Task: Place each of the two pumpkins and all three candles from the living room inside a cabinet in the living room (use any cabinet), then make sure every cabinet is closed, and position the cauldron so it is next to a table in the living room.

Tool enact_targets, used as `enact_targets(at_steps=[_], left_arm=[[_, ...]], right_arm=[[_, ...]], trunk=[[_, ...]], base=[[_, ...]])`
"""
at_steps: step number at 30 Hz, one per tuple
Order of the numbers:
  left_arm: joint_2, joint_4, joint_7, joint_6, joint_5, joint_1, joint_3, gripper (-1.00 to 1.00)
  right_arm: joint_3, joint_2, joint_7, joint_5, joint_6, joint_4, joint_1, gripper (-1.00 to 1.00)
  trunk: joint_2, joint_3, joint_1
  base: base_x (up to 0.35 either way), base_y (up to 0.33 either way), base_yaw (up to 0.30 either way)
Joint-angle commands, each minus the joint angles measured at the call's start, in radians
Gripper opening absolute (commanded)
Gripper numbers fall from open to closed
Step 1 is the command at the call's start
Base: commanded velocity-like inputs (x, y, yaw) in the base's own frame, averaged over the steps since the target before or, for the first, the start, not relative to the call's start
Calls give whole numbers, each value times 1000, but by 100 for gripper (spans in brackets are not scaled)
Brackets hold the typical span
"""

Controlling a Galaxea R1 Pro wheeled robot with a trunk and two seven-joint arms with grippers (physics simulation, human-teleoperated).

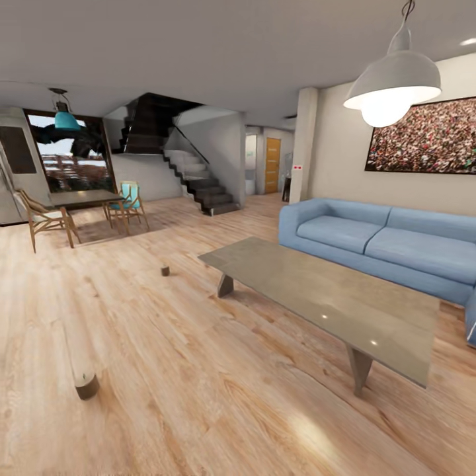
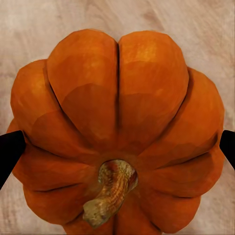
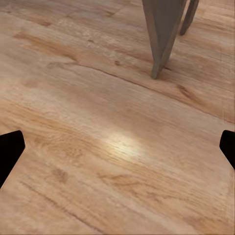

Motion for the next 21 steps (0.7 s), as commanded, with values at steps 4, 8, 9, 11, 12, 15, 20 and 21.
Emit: enact_targets(at_steps=[4,8,9,11,12,15,20,21], left_arm=[[0,0,8,-2,-1,-1,-7,-100],[0,0,8,-2,-1,-1,-7,-100],[0,0,8,-2,-1,-1,-7,-100],[0,0,8,-2,-1,-1,-7,-100],[0,0,8,-2,-1,-1,-7,-100],[0,0,8,-2,-1,-1,-7,-100],[0,0,8,-2,-1,-1,-7,-100],[0,0,8,-2,-1,-1,-7,-100]], right_arm=[[-3,0,3,-2,-3,0,0,100],[-3,0,2,-2,-3,0,0,100],[-3,0,2,-2,-3,0,0,100],[-3,0,2,-2,-3,0,0,100],[-3,0,2,-2,-3,0,0,100],[-3,0,2,-2,-3,0,0,100],[-3,0,2,-2,-3,0,0,100],[-3,0,2,-3,-4,0,0,100]], trunk=[[0,-1,0],[0,-3,0],[0,-3,0],[0,-5,0],[0,-6,0],[0,-9,0],[0,-15,0],[0,-16,0]], base=[[0,0,277],[0,0,271],[0,0,254],[0,0,236],[0,0,219],[0,0,202],[0,0,181],[0,0,177]])
